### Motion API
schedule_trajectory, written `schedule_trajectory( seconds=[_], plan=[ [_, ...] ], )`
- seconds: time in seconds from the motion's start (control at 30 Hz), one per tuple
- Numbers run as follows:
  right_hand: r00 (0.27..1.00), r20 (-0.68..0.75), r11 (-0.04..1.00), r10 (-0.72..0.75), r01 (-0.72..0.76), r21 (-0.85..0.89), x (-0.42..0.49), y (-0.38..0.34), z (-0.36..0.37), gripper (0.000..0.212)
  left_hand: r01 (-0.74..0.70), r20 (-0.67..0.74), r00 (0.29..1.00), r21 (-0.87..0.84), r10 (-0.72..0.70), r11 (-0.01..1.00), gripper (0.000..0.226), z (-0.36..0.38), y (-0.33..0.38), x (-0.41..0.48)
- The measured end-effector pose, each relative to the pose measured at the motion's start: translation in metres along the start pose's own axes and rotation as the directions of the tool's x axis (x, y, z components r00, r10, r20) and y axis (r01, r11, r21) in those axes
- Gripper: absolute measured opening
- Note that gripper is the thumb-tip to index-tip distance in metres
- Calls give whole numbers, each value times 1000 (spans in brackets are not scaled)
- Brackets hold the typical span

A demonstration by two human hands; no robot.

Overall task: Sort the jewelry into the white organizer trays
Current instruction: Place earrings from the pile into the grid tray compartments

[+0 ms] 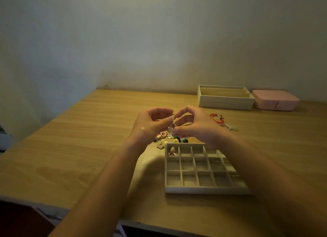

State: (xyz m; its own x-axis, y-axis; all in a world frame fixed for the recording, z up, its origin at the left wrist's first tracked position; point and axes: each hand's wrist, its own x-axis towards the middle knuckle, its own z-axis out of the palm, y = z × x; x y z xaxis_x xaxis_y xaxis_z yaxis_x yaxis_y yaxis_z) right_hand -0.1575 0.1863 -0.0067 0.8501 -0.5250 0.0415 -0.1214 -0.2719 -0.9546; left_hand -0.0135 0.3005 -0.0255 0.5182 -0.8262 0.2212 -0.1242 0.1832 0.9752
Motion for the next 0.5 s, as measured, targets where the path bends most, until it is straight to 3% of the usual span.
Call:
schedule_trajectory(
  seconds=[0.2, 0.33, 0.5],
  plan=[
    [995, -97, 995, 2, -11, -95, -11, -11, 3, 22, -52, -30, 998, 154, 58, 987, 21, 6, 11, -8],
    [985, -169, 988, -28, 2, -155, -12, -16, 6, 16, -60, -2, 998, 209, 62, 976, 31, 8, 14, -13],
    [982, -107, 986, 157, -162, -43, -14, -20, 9, 19, -93, 10, 995, 321, 95, 942, 42, 13, 14, -18]
  ],
)
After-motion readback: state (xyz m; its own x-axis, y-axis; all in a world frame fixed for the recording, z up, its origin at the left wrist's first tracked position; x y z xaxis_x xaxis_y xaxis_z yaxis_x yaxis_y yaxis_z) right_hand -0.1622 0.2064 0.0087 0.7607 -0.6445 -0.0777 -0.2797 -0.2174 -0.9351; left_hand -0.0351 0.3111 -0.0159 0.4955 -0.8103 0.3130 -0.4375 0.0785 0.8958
